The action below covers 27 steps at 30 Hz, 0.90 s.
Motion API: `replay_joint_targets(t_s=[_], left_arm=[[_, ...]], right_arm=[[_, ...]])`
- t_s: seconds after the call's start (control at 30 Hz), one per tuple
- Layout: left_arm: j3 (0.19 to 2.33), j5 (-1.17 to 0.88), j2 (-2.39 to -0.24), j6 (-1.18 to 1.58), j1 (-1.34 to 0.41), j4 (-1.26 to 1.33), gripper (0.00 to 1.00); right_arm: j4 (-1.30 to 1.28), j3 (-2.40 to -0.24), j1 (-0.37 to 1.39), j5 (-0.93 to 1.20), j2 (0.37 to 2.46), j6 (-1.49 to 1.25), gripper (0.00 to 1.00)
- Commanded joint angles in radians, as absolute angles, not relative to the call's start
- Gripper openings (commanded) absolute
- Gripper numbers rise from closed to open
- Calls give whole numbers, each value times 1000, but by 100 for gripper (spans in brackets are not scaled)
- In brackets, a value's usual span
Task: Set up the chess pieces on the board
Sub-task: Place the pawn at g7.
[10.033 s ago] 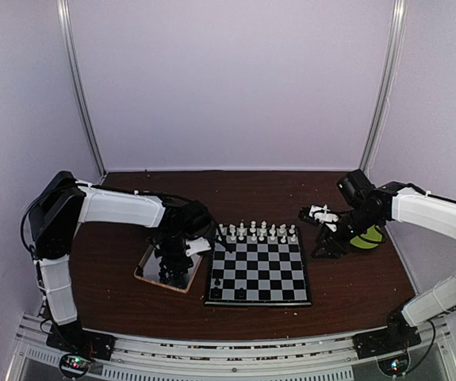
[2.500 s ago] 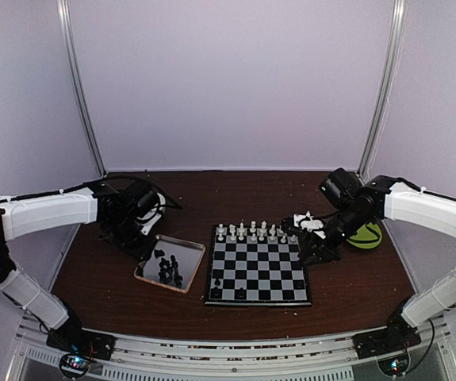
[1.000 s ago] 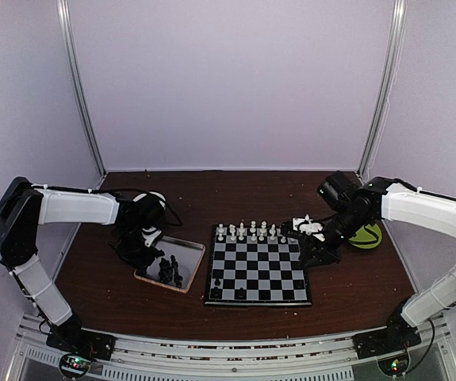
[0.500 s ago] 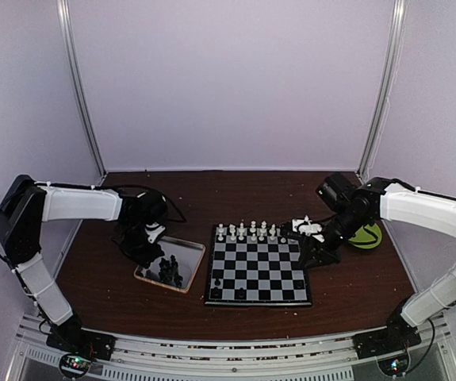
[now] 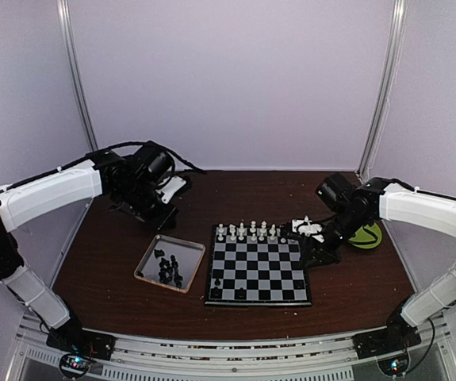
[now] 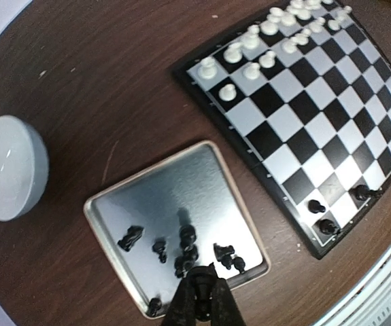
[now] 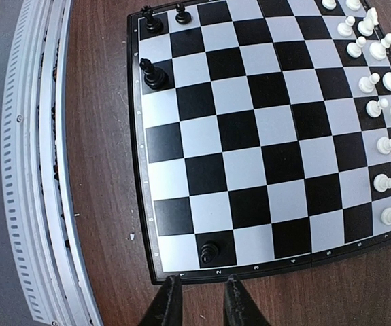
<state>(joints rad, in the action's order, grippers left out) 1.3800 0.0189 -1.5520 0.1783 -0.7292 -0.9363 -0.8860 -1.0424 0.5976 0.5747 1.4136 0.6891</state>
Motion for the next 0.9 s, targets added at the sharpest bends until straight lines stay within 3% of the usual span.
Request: replay_joint_targets(t_s=[0.0, 0.4, 0.87], left_arm=[[1457, -53, -1675, 92, -818, -905, 1], [1634, -163, -1968, -11, -967, -902, 1], [1643, -223, -2058, -51, -1015, -923, 1]], right_arm=[[-885, -1057, 594, 551, 1420, 686, 22], [-842, -1017, 594, 471, 1344, 678, 22], [-827, -1014, 594, 447, 1342, 672, 23]])
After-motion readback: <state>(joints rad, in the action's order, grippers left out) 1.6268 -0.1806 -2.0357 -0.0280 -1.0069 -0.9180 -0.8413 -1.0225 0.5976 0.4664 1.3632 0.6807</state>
